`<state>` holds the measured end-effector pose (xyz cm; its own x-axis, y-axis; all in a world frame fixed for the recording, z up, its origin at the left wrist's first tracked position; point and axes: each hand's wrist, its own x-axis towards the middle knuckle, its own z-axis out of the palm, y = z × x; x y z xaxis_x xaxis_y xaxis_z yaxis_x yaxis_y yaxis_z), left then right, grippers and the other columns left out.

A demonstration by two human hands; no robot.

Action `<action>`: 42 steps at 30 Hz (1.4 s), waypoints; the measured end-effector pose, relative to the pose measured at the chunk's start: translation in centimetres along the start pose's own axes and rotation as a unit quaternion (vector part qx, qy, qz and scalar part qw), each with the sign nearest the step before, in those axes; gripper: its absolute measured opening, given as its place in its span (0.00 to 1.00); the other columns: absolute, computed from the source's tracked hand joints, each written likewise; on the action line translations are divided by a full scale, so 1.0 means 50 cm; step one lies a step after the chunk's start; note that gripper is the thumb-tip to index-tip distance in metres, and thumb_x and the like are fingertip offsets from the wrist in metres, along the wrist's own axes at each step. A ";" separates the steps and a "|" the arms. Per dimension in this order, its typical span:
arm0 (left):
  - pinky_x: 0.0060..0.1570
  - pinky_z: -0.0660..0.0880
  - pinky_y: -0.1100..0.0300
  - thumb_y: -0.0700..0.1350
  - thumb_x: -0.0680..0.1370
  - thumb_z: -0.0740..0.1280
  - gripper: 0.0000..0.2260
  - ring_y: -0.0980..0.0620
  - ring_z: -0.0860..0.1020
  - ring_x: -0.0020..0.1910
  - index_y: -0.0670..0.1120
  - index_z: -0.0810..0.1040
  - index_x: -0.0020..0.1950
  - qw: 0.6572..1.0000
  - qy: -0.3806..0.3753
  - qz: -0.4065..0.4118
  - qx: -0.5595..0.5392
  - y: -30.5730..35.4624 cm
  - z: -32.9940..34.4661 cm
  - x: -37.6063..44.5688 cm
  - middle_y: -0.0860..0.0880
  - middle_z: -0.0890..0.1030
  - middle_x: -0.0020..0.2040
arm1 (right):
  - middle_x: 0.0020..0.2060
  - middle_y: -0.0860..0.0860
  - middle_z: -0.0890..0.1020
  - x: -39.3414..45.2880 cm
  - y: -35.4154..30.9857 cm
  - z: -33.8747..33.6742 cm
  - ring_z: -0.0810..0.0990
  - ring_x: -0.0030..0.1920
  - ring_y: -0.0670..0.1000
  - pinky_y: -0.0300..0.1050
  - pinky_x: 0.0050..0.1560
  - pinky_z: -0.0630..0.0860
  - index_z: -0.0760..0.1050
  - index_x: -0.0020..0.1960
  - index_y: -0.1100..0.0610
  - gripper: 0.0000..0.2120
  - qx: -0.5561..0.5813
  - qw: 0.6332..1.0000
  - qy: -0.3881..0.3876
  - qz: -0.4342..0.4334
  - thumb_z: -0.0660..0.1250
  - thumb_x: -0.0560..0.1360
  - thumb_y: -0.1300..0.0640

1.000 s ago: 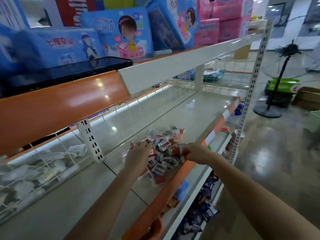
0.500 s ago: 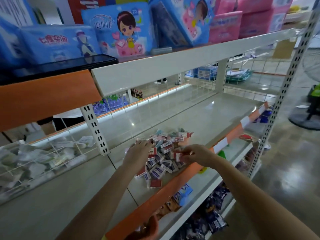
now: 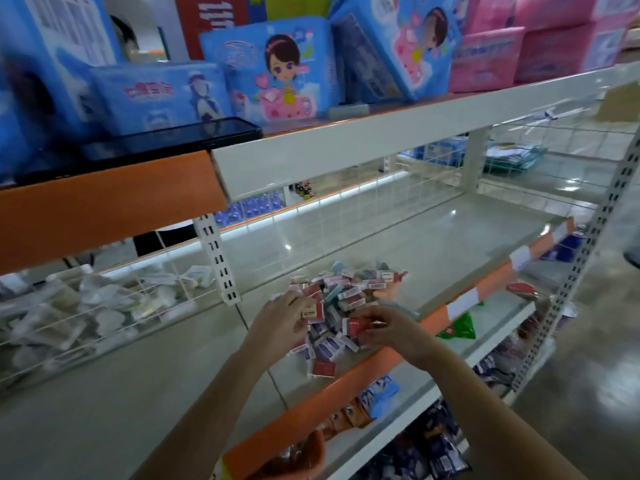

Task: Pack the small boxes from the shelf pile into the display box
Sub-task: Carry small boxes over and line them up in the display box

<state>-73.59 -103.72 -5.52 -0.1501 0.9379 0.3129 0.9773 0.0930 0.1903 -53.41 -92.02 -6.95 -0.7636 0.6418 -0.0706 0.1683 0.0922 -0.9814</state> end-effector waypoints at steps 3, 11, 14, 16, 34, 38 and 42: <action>0.54 0.70 0.61 0.44 0.75 0.67 0.20 0.52 0.74 0.58 0.49 0.72 0.67 0.999 0.004 -0.023 -0.037 -0.009 -0.022 -0.049 0.51 0.72 0.64 | 0.49 0.57 0.81 -0.002 -0.016 0.051 0.81 0.47 0.51 0.41 0.48 0.79 0.77 0.57 0.58 0.17 0.039 0.999 -0.033 0.008 0.67 0.71 0.71; 0.54 0.61 0.71 0.42 0.74 0.66 0.18 0.55 0.72 0.58 0.50 0.75 0.64 0.994 0.064 -0.090 -0.021 -0.101 -0.104 -0.246 0.52 0.74 0.59 | 0.46 0.52 0.79 -0.017 -0.093 0.266 0.79 0.46 0.48 0.38 0.50 0.76 0.77 0.57 0.58 0.12 -0.004 0.990 -0.138 -0.039 0.67 0.74 0.64; 0.54 0.62 0.72 0.41 0.72 0.66 0.19 0.54 0.72 0.57 0.50 0.76 0.63 0.988 0.076 -0.130 -0.027 -0.147 -0.152 -0.357 0.52 0.75 0.58 | 0.42 0.51 0.81 -0.036 -0.126 0.378 0.80 0.39 0.44 0.35 0.42 0.76 0.78 0.53 0.55 0.06 -0.001 0.985 -0.169 -0.023 0.65 0.77 0.60; 0.55 0.64 0.69 0.40 0.72 0.67 0.19 0.52 0.73 0.57 0.49 0.77 0.63 0.984 0.083 -0.154 -0.020 -0.179 -0.192 -0.441 0.50 0.75 0.57 | 0.40 0.49 0.82 -0.049 -0.145 0.462 0.79 0.37 0.45 0.35 0.39 0.75 0.78 0.50 0.55 0.06 -0.014 0.978 -0.205 -0.021 0.63 0.78 0.58; 0.50 0.71 0.62 0.37 0.70 0.71 0.16 0.49 0.77 0.51 0.44 0.79 0.57 0.917 0.172 -0.354 0.062 -0.369 -0.541 -1.114 0.47 0.78 0.52 | 0.36 0.57 0.79 -0.186 -0.324 1.155 0.76 0.34 0.49 0.37 0.37 0.75 0.78 0.47 0.70 0.19 -0.055 0.899 -0.432 -0.051 0.62 0.78 0.53; 0.50 0.73 0.60 0.38 0.70 0.71 0.16 0.48 0.78 0.52 0.46 0.80 0.58 0.897 0.180 -0.392 0.096 -0.413 -0.593 -1.210 0.48 0.80 0.55 | 0.36 0.55 0.82 -0.189 -0.356 1.295 0.78 0.33 0.48 0.35 0.35 0.75 0.79 0.47 0.68 0.14 -0.089 0.868 -0.480 -0.093 0.62 0.78 0.56; 0.49 0.76 0.54 0.38 0.71 0.70 0.16 0.47 0.79 0.52 0.46 0.80 0.58 0.882 0.173 -0.426 0.106 -0.482 -0.634 -1.294 0.47 0.81 0.55 | 0.33 0.48 0.83 -0.176 -0.380 1.429 0.80 0.32 0.44 0.34 0.34 0.75 0.79 0.47 0.61 0.10 -0.103 0.843 -0.513 -0.128 0.62 0.79 0.57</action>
<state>-92.16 -177.24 -0.84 -0.8444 0.3422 0.4123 0.4876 0.8098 0.3264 -94.44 -153.81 -0.45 -0.9108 -0.4047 -0.0813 -0.0606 0.3258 -0.9435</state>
